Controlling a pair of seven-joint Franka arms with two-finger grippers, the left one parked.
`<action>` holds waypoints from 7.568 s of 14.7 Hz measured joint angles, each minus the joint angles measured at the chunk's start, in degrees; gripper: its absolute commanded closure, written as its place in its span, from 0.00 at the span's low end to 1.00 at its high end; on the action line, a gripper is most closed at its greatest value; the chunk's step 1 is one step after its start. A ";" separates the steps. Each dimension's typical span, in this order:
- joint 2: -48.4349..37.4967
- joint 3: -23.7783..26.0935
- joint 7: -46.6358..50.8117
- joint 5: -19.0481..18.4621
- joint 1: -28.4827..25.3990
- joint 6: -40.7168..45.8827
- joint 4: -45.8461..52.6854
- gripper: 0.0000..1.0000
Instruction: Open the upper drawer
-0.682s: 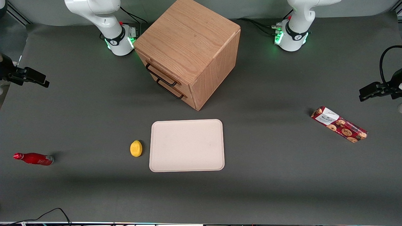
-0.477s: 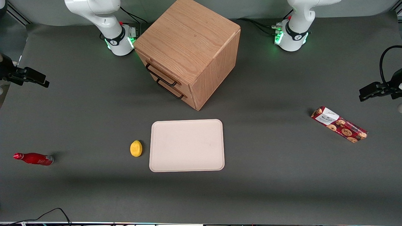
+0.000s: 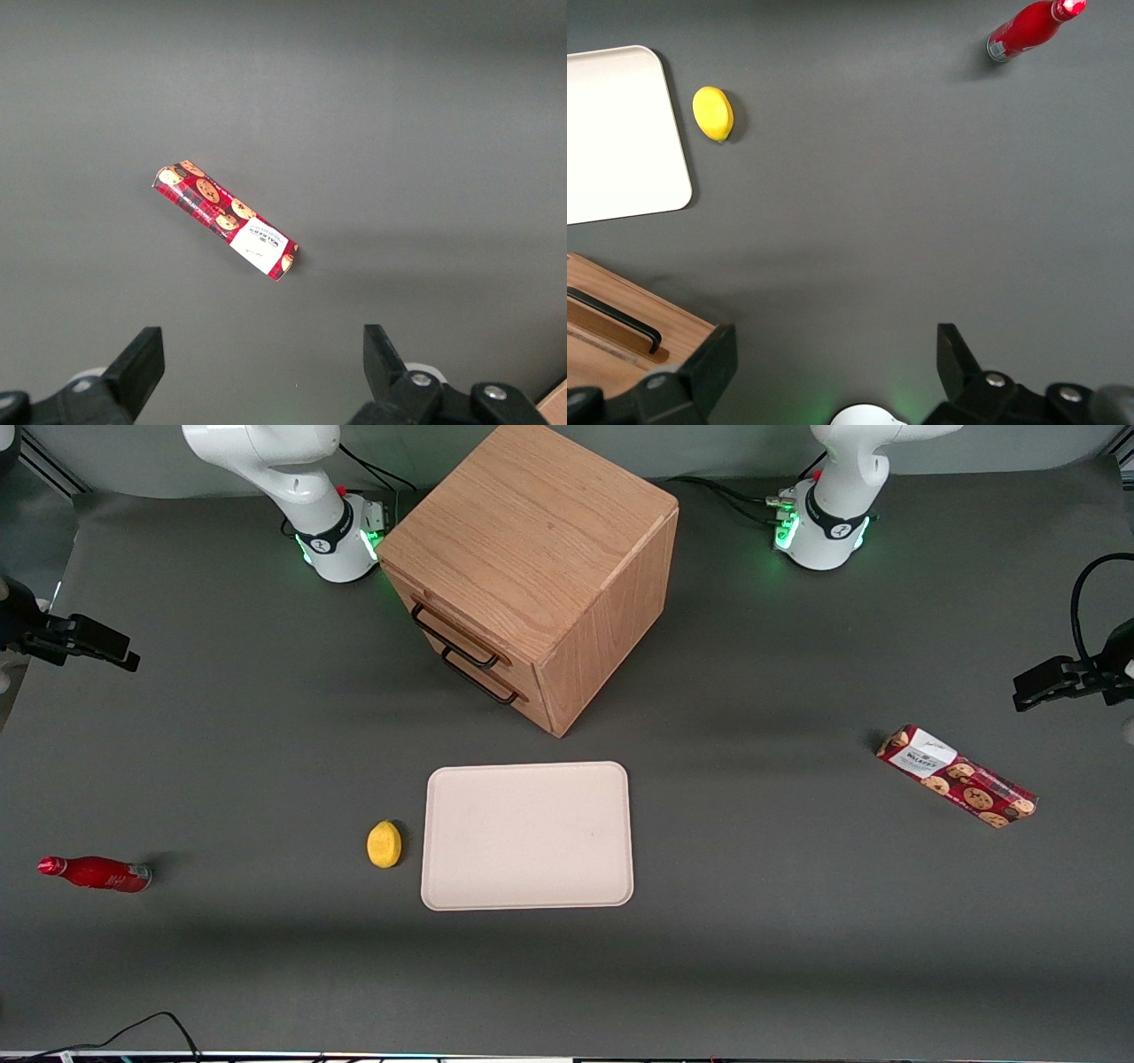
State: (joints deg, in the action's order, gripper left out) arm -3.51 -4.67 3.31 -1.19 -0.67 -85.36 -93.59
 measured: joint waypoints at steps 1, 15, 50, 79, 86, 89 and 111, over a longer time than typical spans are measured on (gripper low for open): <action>0.00 0.00 0.00 0.00 0.00 0.00 0.00 0.00; -0.05 0.74 -0.39 0.01 -0.75 1.86 0.35 0.00; 10.97 -13.75 -16.13 18.82 -42.22 1.95 -1.22 0.00; 19.17 -11.79 -22.58 21.78 -42.03 -4.29 -9.90 0.00; 19.66 -11.86 -25.66 21.87 -39.35 -4.84 -9.80 0.00; 19.82 -11.88 -28.08 21.87 -37.21 -5.04 -9.36 0.00; 27.26 -4.22 -34.60 17.41 -20.98 -5.64 2.44 0.00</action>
State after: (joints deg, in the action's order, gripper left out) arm 23.75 -8.89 -31.29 16.22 -21.64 -91.00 -91.15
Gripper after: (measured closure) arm 0.000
